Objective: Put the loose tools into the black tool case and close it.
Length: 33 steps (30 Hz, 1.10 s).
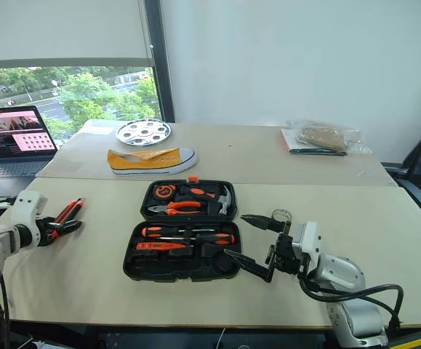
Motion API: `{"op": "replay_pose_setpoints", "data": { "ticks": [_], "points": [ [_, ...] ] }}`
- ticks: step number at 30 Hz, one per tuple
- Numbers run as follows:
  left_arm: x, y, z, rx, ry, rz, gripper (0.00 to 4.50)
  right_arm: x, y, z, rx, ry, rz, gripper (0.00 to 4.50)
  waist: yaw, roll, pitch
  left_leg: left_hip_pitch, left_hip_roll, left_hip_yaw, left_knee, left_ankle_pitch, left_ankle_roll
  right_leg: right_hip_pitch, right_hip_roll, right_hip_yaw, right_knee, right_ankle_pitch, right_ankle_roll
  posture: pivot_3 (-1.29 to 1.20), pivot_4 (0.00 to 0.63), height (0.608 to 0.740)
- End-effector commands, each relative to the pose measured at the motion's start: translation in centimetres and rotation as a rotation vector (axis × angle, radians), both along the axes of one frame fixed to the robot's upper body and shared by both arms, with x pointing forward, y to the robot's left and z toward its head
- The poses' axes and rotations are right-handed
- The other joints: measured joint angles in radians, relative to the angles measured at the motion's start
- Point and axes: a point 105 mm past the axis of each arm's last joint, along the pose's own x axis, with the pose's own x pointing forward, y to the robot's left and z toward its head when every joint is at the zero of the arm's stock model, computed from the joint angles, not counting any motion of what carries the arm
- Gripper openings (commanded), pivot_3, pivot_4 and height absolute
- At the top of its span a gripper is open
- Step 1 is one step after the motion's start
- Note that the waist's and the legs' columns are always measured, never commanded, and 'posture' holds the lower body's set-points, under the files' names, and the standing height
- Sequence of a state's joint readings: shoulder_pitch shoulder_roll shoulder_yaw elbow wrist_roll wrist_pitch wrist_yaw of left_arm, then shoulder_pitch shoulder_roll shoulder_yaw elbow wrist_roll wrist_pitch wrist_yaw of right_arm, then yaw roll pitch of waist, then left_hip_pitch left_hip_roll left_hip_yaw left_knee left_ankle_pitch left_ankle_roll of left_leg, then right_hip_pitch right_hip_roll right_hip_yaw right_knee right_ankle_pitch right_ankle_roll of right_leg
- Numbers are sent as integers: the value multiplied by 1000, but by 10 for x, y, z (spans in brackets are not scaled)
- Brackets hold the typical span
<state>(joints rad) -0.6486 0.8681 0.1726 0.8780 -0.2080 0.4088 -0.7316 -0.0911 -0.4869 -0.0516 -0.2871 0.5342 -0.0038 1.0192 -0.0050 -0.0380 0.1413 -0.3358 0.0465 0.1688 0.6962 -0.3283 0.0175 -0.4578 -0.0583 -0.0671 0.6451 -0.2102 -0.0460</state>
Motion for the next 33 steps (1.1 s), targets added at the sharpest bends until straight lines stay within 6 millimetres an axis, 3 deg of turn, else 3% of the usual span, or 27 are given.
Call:
{"op": "replay_pose_setpoints", "data": {
  "ticks": [1,2,7,9,12,15,18,20,22,24,27,33],
  "points": [
    [-2,-2,-5,-10,32,-26,3866,-4,-3,12,3,-53,-6,4500,-1,0,0,0,0,0,0,0,0,0,0,1,0,0,0,0,150,740],
    [-3,-3,-6,-18,35,-37,3697,-3,-4,12,3,-55,-9,4500,-2,0,0,1,0,0,0,0,0,0,0,1,1,0,0,0,150,740],
    [-5,-7,1,-52,-23,-86,1824,-3,-7,13,-7,-55,-15,4500,0,0,0,1,1,-1,1,0,0,0,-1,2,2,0,0,0,150,740],
    [-1,-12,18,-41,-133,-149,1716,-3,-8,13,-13,-56,-11,4500,0,0,0,1,1,-1,1,0,0,0,-1,2,2,0,0,0,150,740],
    [3,-39,56,-91,-312,-324,1716,-3,-12,13,-30,-56,-11,4500,6,-2,1,0,2,-1,2,0,0,0,-1,1,2,0,0,0,150,740],
    [-10,-83,78,-133,-341,-601,1716,-5,-18,13,-49,-50,-16,4500,12,-4,2,-1,2,-2,4,0,0,0,-1,0,2,0,0,0,150,740],
    [-30,-131,86,-192,-263,-854,1716,-7,-23,11,-75,-43,-11,4500,13,-4,2,-1,2,-2,3,0,1,0,-1,1,2,0,0,0,150,740],
    [-47,-158,85,-210,-196,-1000,1716,-8,-25,11,-83,-43,-11,4500,12,-4,2,-1,2,-3,3,0,1,0,-1,2,2,0,1,0,150,740],
    [-60,-190,77,-126,-143,-1171,1716,-6,-29,12,-91,-45,-27,4500,10,-3,3,0,2,-5,3,0,1,0,-1,3,2,-1,1,0,150,740],
    [-68,-210,61,-3,-90,-1273,1716,-5,-33,11,-120,-48,-35,4500,11,-3,3,0,1,-6,4,0,1,1,-1,4,2,-1,1,0,150,740],
    [-70,-220,36,176,-30,-1331,1716,-8,-37,7,-164,-49,-31,4500,8,-3,3,1,1,-8,3,0,1,1,0,7,2,-1,1,0,150,740],
    [-76,-229,5,232,50,-1351,1716,-17,-38,5,-162,-24,-26,4500,8,-3,3,0,2,-9,3,0,1,1,2,14,2,-1,1,0,150,740]
  ]
}}
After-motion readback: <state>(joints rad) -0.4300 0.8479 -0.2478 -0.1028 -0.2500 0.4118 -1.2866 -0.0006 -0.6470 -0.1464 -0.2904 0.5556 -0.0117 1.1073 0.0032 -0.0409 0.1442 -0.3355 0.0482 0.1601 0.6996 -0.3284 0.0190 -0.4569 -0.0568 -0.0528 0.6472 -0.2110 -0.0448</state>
